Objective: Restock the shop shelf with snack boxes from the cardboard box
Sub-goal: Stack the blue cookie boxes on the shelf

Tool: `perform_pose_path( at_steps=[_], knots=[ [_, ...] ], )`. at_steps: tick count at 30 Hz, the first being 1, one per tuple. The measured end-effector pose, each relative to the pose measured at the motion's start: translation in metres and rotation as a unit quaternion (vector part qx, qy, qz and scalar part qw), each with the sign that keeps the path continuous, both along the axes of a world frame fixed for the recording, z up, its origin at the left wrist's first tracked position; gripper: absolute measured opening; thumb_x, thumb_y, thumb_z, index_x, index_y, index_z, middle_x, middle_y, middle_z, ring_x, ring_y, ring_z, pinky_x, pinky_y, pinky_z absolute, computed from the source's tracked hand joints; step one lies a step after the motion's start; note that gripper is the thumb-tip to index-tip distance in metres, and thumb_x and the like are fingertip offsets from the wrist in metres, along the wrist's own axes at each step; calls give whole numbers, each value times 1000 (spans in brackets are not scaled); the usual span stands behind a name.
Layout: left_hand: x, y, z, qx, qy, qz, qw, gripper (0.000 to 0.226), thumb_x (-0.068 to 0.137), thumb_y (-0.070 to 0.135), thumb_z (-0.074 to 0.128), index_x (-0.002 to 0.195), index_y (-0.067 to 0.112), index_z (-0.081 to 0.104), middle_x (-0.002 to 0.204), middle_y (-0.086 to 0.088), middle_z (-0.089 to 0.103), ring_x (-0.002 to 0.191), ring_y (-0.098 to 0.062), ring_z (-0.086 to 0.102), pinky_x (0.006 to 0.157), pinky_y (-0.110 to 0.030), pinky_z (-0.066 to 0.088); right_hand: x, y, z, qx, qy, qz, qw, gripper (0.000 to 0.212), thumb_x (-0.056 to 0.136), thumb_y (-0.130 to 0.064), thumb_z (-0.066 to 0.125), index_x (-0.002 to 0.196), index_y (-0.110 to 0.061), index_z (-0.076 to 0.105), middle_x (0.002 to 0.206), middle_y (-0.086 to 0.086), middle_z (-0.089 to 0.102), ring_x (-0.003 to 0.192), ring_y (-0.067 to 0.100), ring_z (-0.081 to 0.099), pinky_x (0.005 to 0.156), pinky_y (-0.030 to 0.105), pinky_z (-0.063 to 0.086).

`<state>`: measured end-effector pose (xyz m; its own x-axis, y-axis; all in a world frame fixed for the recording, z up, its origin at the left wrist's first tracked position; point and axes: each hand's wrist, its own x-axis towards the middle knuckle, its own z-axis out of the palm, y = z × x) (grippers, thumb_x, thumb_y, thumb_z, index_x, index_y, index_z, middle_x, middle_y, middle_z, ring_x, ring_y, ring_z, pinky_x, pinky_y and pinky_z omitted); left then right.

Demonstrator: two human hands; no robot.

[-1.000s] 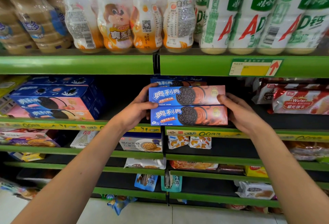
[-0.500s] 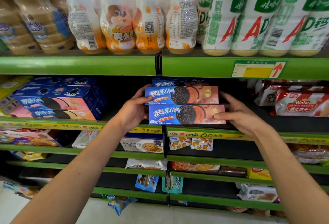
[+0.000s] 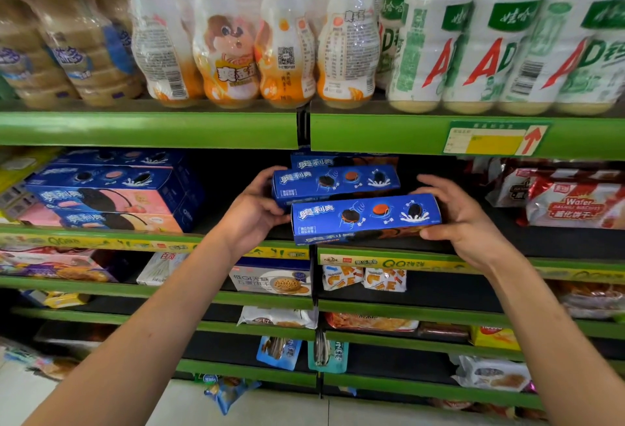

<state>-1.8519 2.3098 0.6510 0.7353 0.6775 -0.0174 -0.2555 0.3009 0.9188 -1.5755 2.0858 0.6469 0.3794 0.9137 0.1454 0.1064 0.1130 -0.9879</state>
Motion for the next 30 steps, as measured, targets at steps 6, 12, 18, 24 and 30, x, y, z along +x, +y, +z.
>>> perform_pose_path(
  at_steps=[6, 12, 18, 24, 30],
  knots=[
    [0, -3, 7, -24, -5, -19, 1000, 31, 64, 4, 50, 91, 16, 60, 87, 0, 68, 78, -16, 67, 62, -31, 53, 2, -1, -1, 7, -11, 8, 1000, 86, 65, 36, 58, 126, -25, 55, 118, -4, 68, 107, 9, 64, 86, 20, 53],
    [3, -2, 6, -36, 9, 14, 999, 28, 63, 0, 56, 80, 20, 66, 85, 0, 70, 78, -17, 69, 62, -31, 54, 1, -2, 0, -6, -26, 21, 999, 88, 66, 34, 60, 127, -29, 55, 117, -6, 66, 106, 8, 63, 87, 21, 53],
    [2, -5, 10, -67, -6, 33, 997, 26, 66, 2, 52, 86, 13, 63, 79, -2, 69, 70, -17, 67, 57, -26, 53, 0, -3, 0, -25, -35, 27, 999, 70, 66, 33, 61, 109, -21, 60, 104, -15, 70, 98, 5, 64, 81, 19, 53],
    [-2, -7, 12, -105, -48, 47, 992, 21, 71, 1, 47, 82, 11, 61, 86, -9, 64, 77, -22, 63, 69, -33, 48, 1, -2, -3, -24, -40, 28, 999, 72, 64, 35, 62, 102, -26, 61, 103, -17, 69, 96, 1, 64, 78, 15, 52],
    [-1, -11, 15, -95, -26, 39, 994, 21, 70, 1, 45, 84, 11, 58, 82, -7, 62, 74, -21, 60, 66, -31, 47, 4, 0, -5, -30, -50, 40, 998, 79, 64, 33, 63, 96, -39, 64, 101, -18, 67, 94, 1, 63, 75, 17, 52]
  ],
)
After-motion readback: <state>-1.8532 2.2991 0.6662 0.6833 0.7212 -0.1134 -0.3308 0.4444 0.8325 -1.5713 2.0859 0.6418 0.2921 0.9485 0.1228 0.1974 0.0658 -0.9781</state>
